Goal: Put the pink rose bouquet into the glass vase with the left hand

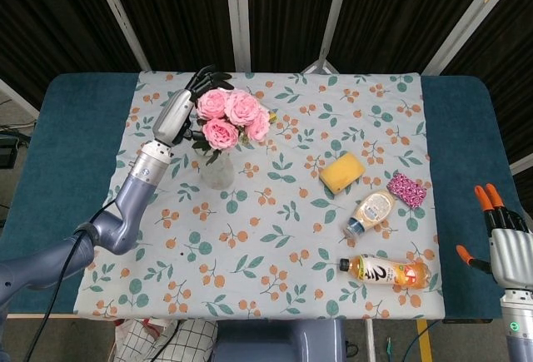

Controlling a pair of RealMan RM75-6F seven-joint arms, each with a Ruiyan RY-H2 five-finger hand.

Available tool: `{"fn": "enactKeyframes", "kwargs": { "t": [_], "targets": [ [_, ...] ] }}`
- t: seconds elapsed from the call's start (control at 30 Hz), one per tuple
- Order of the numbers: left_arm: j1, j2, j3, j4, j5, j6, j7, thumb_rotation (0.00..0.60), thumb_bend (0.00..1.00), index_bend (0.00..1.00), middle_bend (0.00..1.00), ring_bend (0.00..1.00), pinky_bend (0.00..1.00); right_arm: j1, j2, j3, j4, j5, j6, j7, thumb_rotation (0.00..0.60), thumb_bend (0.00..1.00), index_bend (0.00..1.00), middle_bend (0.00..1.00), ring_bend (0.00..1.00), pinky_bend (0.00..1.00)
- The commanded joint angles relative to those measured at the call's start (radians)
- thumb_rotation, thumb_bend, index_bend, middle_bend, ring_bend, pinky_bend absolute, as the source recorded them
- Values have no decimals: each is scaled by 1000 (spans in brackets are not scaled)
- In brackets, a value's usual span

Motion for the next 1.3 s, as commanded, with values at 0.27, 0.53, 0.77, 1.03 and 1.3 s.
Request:
{"fn": "enactKeyframes", "kwargs": {
  "t": [0.27, 0.53, 0.77, 1.03, 1.3],
  "targets": [
    [49, 96, 12, -92, -22, -24, 83, 600, 145, 195, 59, 0, 99, 0, 4, -5, -8, -10, 1, 6, 600, 222, 64, 14, 198, 213],
    [102, 224, 48, -192, -63, -116, 145, 600, 143, 179, 46, 0, 93, -2, 7, -10, -20, -20, 6, 4, 600, 222, 63, 14, 198, 213],
    [150, 357, 58, -316, -88, -149, 198, 600, 151, 179, 51, 0, 94, 1, 8, -17, -30, -31, 0, 3, 600, 222, 63, 14, 198, 213],
    [188, 514, 90, -446, -154, -210, 374, 600, 175, 180, 78, 0, 97, 3, 9, -20, -30, -37, -3, 13, 600, 222, 63, 14, 198, 213],
    [194, 532, 99, -488, -235, -223, 516, 600, 175, 180, 82, 0, 97, 5, 10, -23, -35, -43, -4, 23, 600, 222, 63, 14, 198, 213]
  ]
}}
